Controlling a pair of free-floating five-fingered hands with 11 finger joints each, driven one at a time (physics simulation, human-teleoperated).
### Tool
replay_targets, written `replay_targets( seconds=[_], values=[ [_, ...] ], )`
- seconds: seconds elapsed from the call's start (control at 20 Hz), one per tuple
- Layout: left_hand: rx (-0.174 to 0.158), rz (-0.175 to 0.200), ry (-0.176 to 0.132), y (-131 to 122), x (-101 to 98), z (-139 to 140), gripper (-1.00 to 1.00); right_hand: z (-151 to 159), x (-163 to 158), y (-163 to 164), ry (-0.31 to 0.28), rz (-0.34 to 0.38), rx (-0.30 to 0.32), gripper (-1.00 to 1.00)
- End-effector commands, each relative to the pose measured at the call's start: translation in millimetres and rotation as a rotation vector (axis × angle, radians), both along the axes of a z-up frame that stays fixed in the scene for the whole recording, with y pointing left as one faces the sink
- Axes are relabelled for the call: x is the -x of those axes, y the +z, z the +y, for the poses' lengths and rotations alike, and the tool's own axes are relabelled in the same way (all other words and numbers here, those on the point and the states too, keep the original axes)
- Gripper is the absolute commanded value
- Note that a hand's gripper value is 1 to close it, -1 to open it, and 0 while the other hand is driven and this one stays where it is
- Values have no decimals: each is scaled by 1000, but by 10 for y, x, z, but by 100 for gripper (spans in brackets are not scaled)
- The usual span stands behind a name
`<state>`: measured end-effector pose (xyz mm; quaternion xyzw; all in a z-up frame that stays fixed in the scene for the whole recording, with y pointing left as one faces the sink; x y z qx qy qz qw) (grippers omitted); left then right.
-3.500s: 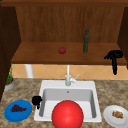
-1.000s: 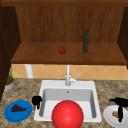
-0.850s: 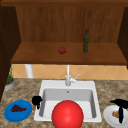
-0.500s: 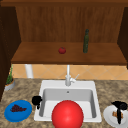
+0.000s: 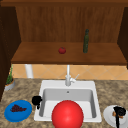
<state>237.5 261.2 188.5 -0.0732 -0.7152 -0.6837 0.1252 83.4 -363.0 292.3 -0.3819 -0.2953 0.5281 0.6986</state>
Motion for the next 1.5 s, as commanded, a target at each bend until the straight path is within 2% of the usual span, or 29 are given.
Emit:
replay_targets(
  seconds=[0.0,0.2,0.5,0.65,1.05,1.45],
  values=[
    [0,0,0,0,0,0,0,-54,-200,-264,-44,-8,17,-100],
    [0,0,0,0,0,0,0,-182,-408,-453,-53,18,12,-100],
    [0,0,0,0,0,0,0,-395,-801,-719,-28,19,-6,-100],
    [0,0,0,0,0,0,0,-498,-1060,-936,-17,28,6,-100],
    [0,0,0,0,0,0,0,-772,-1676,-1572,-24,0,15,-100],
    [0,0,0,0,0,0,0,-1105,-1953,-2194,-48,7,-27,-100]
  ],
)
